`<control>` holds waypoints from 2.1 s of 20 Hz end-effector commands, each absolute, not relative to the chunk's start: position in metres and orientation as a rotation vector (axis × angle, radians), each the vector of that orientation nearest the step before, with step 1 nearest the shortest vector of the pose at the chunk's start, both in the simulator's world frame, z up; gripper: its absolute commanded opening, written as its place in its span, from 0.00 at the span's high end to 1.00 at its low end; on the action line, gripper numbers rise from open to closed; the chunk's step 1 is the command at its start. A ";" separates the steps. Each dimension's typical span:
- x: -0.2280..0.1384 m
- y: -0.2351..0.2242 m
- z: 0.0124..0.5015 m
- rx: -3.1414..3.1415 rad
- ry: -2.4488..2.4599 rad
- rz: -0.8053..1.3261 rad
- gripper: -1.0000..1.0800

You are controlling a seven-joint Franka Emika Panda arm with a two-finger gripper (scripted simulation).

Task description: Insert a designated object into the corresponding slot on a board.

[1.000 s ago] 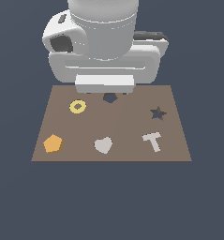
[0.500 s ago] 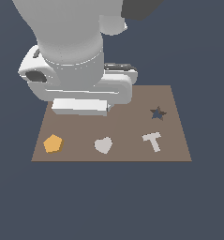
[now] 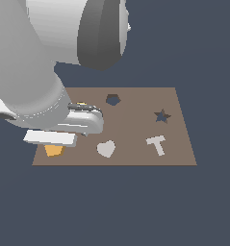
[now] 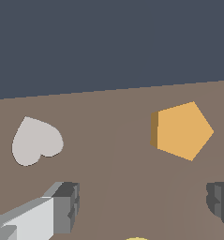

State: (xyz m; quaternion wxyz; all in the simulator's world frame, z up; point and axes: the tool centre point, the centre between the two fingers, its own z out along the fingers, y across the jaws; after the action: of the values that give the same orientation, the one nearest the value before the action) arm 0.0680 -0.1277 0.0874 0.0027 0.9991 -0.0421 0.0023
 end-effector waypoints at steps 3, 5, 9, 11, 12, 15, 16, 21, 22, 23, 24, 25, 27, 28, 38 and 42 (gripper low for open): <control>0.082 -0.152 0.070 3.135 -0.156 0.005 0.04; 0.086 -0.160 0.065 3.135 -0.165 0.004 0.04; 0.093 -0.172 0.057 3.136 -0.177 0.002 0.04; 0.095 -0.176 0.054 3.136 -0.182 0.001 0.04; 0.096 -0.178 0.053 3.136 -0.183 0.001 0.04; 0.099 -0.181 0.051 3.136 -0.187 0.000 0.04; 0.099 -0.182 0.050 3.136 -0.188 0.000 0.04; 0.100 -0.182 0.050 3.136 -0.188 0.000 0.04; 0.099 -0.183 0.050 3.136 -0.189 -0.001 0.04; 0.099 -0.183 0.049 3.136 -0.189 -0.001 0.04; 0.099 -0.183 0.048 3.136 -0.189 -0.001 0.04; 0.099 -0.183 0.046 3.136 -0.189 -0.001 0.04; 0.099 -0.183 0.040 3.136 -0.189 -0.001 0.04; 0.099 -0.182 0.036 3.136 -0.189 -0.001 0.04; 0.099 -0.182 0.030 3.136 -0.189 -0.001 1.00; 0.099 -0.182 0.030 3.136 -0.189 -0.001 1.00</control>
State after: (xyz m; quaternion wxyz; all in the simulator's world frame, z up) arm 0.0995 -0.1826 0.0303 0.0001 0.9982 -0.0603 0.0000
